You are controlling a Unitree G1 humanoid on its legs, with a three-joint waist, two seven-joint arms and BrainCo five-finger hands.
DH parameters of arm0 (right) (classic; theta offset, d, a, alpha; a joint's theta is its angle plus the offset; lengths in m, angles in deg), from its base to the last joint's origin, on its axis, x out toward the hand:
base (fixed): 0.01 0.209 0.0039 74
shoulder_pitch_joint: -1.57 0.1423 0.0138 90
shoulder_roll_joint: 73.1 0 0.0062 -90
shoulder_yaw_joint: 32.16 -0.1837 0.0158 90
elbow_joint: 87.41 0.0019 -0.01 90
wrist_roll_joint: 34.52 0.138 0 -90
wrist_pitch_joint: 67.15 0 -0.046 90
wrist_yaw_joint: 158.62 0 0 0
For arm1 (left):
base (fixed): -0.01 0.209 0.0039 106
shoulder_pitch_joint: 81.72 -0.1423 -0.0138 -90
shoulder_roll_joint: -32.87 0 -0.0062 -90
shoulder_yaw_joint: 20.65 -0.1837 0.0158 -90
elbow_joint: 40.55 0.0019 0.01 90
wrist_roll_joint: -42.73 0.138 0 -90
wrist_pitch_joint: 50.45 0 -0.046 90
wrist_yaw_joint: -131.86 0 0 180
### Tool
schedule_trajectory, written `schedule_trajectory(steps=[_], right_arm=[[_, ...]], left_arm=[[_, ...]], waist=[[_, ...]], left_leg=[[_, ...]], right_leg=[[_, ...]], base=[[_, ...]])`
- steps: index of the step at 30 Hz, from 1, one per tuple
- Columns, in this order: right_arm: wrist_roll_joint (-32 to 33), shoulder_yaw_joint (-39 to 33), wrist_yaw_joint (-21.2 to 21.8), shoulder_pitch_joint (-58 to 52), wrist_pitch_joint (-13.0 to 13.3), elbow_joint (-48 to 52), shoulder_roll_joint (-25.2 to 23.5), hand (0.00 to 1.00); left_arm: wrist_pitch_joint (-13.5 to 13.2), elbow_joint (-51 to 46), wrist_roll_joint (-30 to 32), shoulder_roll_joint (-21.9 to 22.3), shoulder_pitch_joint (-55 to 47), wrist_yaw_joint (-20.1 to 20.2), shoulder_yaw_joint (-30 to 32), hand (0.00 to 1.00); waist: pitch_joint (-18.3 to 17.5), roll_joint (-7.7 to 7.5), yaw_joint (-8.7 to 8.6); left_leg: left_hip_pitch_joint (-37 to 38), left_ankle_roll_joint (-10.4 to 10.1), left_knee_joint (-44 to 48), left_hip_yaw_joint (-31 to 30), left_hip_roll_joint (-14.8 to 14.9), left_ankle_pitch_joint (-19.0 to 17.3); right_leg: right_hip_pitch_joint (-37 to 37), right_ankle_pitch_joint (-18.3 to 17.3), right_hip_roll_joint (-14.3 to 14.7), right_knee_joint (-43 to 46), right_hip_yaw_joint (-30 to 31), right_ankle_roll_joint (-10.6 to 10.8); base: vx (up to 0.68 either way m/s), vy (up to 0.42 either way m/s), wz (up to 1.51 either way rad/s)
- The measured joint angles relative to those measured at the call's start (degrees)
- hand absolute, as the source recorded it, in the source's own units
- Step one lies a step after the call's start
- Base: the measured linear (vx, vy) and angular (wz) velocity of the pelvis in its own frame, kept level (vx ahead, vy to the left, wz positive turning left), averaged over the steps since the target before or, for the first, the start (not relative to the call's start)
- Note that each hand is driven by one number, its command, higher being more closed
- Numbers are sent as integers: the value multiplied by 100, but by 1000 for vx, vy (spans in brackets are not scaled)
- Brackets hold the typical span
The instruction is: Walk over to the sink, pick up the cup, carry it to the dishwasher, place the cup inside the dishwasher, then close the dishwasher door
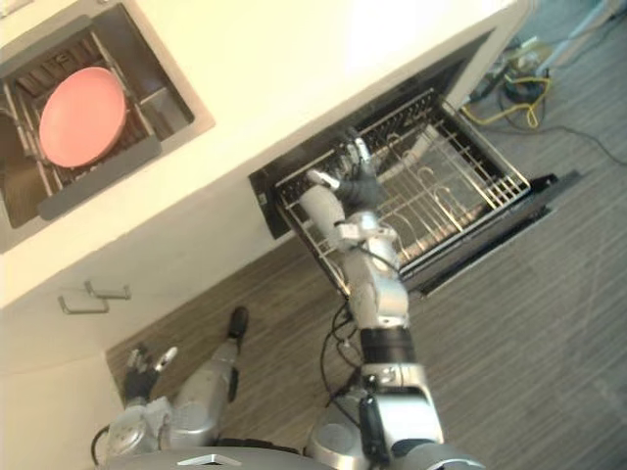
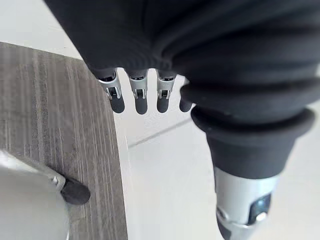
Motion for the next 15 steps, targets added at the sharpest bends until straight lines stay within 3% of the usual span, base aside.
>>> schedule_trajectory(steps=[2, 4, 5, 6, 7, 8, 9, 10, 12, 14, 15], right_arm=[[-153, -195, -198, -405, 212, 112, -37, 0], [-142, -826, -390, -871, 250, 225, 197, 0], [-92, -965, -397, -933, 249, 226, 255, 0], [42, -1145, -408, -1063, 257, 249, 361, 0], [150, -1304, -535, -1255, 278, 297, 408, 0], [199, -1383, -559, -1305, 290, 298, 418, 0], [230, -1427, -588, -1344, 367, 514, 465, 0], [253, -1505, -618, -1380, 513, 811, 475, 0], [317, -1388, -493, -1337, 794, 1402, 524, 0], [317, -1356, -463, -1164, 975, 1804, 523, 0], [298, -1404, -478, -1170, 1077, 2054, 529, 0]], left_arm=[[-18, 187, 101, 23, -238, 54, 293, 0], [17, 370, 480, 42, -483, 196, 612, 0], [23, 408, 568, 50, -561, 226, 647, 0], [88, 580, 706, 67, -696, 266, 672, 0], [120, 657, 851, 81, -757, 285, 660, 0], [121, 668, 922, 138, -807, 291, 648, 0], [130, 697, 1013, 319, -966, 290, 637, 0], [151, 694, 1036, 431, -966, 235, 604, 0], [203, 559, 1047, 378, -824, 67, 615, 0], [287, 459, 1052, 374, -618, -77, 591, 0], [318, 447, 1125, 396, -503, -94, 572, 0]], waist=[[-57, -26, -15], [-170, -48, -68], [-197, -15, -88], [-285, 56, -91], [-348, -171, -157], [-446, -157, -156], [-668, 89, -190], [-740, 83, -272], [-869, 134, -249], [-900, 179, -236], [-1007, 237, -243]], left_leg=[[58, 120, 2, 73, -96, 146], [3, 758, -2, 1095, -470, 695], [22, 963, 0, 1450, -494, 600], [80, 1224, 220, 2502, -367, -358], [92, 1365, 715, 3602, -248, -997], [67, 1389, 1029, 3868, -150, -1022], [91, 1356, 1338, 3951, -24, -838], [155, 1388, 1048, 3842, -274, -724], [281, 1498, 551, 3727, -512, -528], [448, 1439, 183, 3478, -600, -438], [422, 1408, -2, 3132, -600, -441]], right_leg=[[503, -71, 4, -52, -627, 9], [1237, -51, -43, -310, -1586, 37], [1413, -1, -41, -434, -1796, 69], [1797, 148, 96, -709, -2138, 144], [2159, 461, 113, -1210, -2476, 222], [2228, 537, 103, -1326, -2565, 249], [2287, 588, 129, -1327, -2609, 247], [2332, 684, 51, -1330, -2607, 117], [2319, 795, -28, -1241, -2567, -15], [2270, 956, -71, -851, -2249, -311], [2049, 1053, -45, -391, -1768, -786]], base=[[51, -75, 140], [35, 54, 170], [18, 104, 133], [8, 66, 125], [9, 50, 107], [26, 54, 79], [5, 138, 54], [-1, 173, 52], [-40, 177, 59], [-55, 129, 61], [-62, 73, 75]])
